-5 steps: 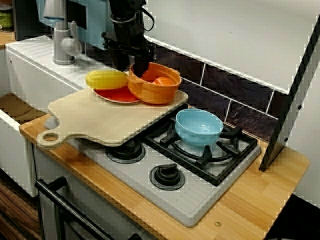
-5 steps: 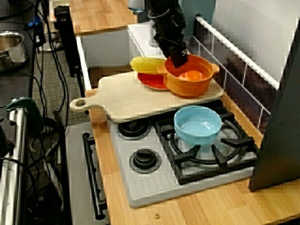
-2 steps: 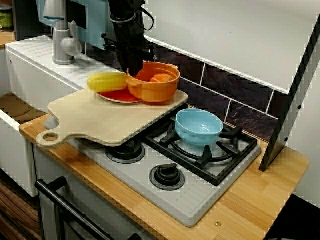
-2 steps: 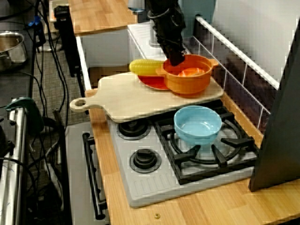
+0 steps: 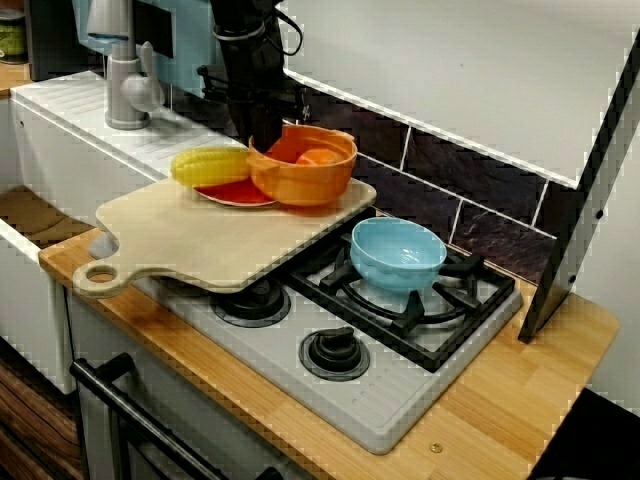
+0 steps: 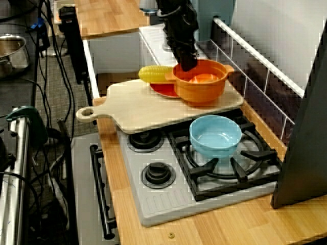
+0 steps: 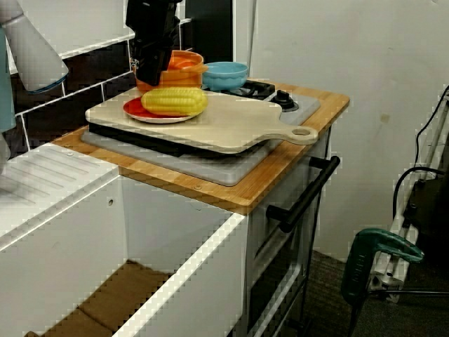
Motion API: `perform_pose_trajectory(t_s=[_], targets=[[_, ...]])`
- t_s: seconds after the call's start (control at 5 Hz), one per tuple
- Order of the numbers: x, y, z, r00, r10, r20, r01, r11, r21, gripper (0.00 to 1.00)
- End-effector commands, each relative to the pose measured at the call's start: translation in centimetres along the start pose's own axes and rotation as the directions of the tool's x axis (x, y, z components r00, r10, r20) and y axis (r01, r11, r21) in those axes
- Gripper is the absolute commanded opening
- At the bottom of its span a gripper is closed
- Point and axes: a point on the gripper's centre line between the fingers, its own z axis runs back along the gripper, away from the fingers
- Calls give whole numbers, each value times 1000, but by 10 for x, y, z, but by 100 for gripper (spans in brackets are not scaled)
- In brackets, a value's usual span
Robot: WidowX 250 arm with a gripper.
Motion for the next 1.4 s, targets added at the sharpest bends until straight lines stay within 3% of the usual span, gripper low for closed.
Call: perform_pose_trajectory(t_s=[0.0,0.4,0.6,1.2], targets=[[6,-4,42,997,-13,82,17,999,-51,0],[3,-11,58,996,-42,73,49,994,-94,0],[-1,-12,62,994,-104,31,106,989,-99,0],[-30,-16,69,976,-216,28,217,972,-89,0]])
